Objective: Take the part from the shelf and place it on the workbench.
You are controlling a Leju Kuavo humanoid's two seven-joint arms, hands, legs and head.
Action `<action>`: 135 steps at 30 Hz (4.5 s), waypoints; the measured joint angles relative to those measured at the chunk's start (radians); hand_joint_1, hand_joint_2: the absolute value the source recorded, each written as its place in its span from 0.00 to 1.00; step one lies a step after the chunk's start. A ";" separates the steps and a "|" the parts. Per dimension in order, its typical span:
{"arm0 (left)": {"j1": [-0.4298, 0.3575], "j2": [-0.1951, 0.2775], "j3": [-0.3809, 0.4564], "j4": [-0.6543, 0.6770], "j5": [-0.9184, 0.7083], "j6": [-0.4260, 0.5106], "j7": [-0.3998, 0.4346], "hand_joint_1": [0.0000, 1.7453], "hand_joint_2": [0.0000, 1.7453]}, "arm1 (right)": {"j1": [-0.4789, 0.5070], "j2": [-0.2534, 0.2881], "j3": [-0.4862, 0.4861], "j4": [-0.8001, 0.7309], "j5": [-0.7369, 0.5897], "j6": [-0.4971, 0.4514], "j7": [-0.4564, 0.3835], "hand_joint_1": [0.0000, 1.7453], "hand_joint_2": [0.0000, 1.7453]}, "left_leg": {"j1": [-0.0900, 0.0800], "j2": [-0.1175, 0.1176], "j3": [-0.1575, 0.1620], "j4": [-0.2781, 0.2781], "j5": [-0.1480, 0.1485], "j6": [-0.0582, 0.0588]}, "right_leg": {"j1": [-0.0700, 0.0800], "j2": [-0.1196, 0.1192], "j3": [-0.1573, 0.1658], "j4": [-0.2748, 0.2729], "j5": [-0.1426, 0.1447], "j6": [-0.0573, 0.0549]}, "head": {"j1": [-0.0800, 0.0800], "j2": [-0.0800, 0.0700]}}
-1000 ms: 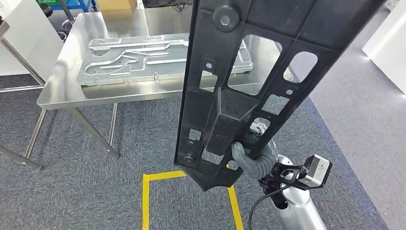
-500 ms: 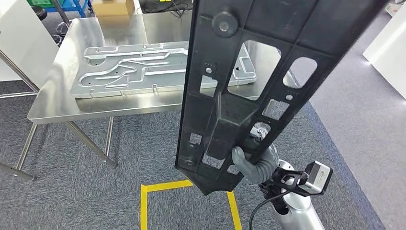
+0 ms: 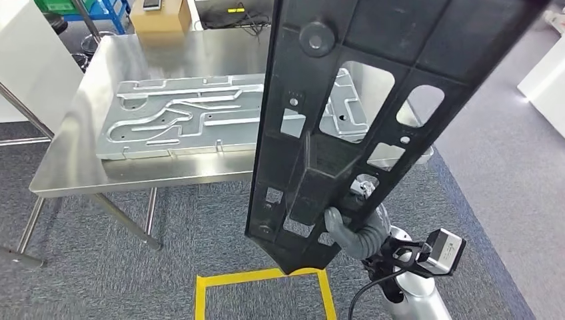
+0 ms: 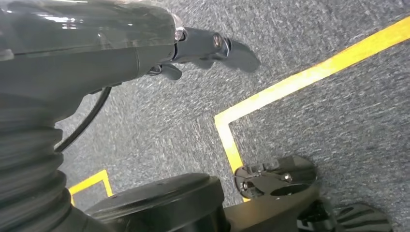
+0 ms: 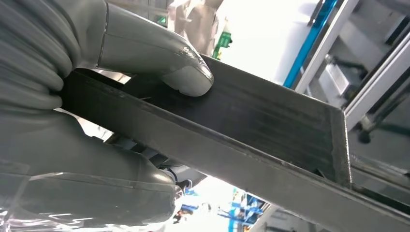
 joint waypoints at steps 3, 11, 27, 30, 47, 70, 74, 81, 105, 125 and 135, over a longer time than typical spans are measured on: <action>-0.002 0.000 0.000 0.000 0.000 0.000 0.000 0.00 1.00 | 0.001 0.001 0.000 -0.008 0.000 0.000 0.000 0.96 1.00 | 0.004 0.006 -0.057 0.121 0.003 -0.016 | -0.004 -0.001 0.041 -0.011 -0.022 -0.020 | 0.000 0.000; -0.001 0.002 0.000 0.000 0.004 0.002 -0.001 0.00 1.00 | 0.008 0.001 0.000 -0.008 0.001 0.004 0.000 0.96 1.00 | 0.015 0.017 -0.207 0.090 0.044 -0.025 | -0.004 0.002 0.167 -0.013 -0.126 -0.013 | 0.000 0.000; -0.008 -0.001 -0.017 0.000 -0.036 -0.005 -0.025 0.00 1.00 | -0.436 -0.088 -0.047 0.109 0.380 -0.124 0.059 0.96 1.00 | -0.003 0.010 -0.112 0.000 0.082 0.024 | -0.003 0.002 0.020 0.043 -0.028 0.012 | 0.000 0.000; -0.013 -0.003 -0.024 0.000 -0.046 -0.002 -0.028 0.00 1.00 | -0.692 -0.125 0.007 0.251 0.783 -0.254 0.093 0.96 1.00 | -0.006 0.011 -0.119 0.002 0.077 0.012 | 0.000 0.003 0.024 0.000 -0.018 0.002 | 0.000 0.000; -0.010 -0.015 -0.087 0.000 -0.096 0.232 -0.128 0.00 1.00 | -0.859 -0.065 0.397 1.010 1.169 -0.667 0.110 0.96 1.00 | 0.024 0.013 -0.169 0.002 0.127 -0.005 | -0.007 -0.009 0.068 -0.005 -0.064 0.022 | 0.001 0.000; -0.012 -0.008 -0.023 0.000 0.008 -0.030 -0.136 0.00 0.00 | -0.797 -0.028 0.429 1.366 1.247 -0.749 0.168 0.00 0.00 | 0.026 0.014 -0.241 0.215 0.027 -0.038 | -0.004 -0.009 0.041 -0.026 -0.005 -0.019 | 0.001 0.000; -0.012 -0.007 -0.010 0.001 0.023 -0.021 -0.091 0.00 0.00 | -0.813 -0.032 0.422 1.378 1.279 -0.751 0.204 0.00 0.00 | 0.028 0.015 -0.148 0.014 0.107 -0.030 | -0.003 -0.005 0.030 -0.009 -0.006 0.001 | 0.001 0.000; -0.004 -0.003 0.014 0.001 0.044 -0.018 -0.086 0.00 0.00 | -0.899 -0.122 0.373 1.338 1.294 -0.754 0.231 0.00 0.00 | 0.017 0.014 -0.174 -0.003 0.144 0.024 | -0.013 -0.006 -0.045 0.175 -0.143 0.031 | 0.001 0.000; 0.022 -0.004 0.037 0.001 0.046 -0.022 -0.097 0.00 0.00 | -0.504 -0.582 -0.090 0.634 1.221 -0.793 0.269 0.00 0.00 | 0.014 0.002 -0.035 -0.008 0.035 -0.011 | 0.003 -0.049 0.017 -0.032 0.029 0.016 | 0.001 0.000; 0.031 -0.006 0.078 0.008 0.030 0.013 -0.079 0.00 0.00 | 0.067 -0.084 -1.033 1.182 0.657 -0.588 0.178 0.00 0.00 | 0.025 0.017 -0.205 0.043 0.099 -0.003 | 0.024 -0.016 0.161 -0.080 -0.065 -0.015 | -0.001 0.000; 0.015 0.014 0.066 0.007 -0.013 0.025 -0.045 0.00 0.00 | 0.067 0.182 -1.084 1.604 0.808 -0.482 0.616 0.00 0.00 | 0.008 0.017 0.059 -0.040 -0.011 -0.001 | 0.018 -0.009 0.004 -0.046 0.056 -0.012 | -0.001 0.000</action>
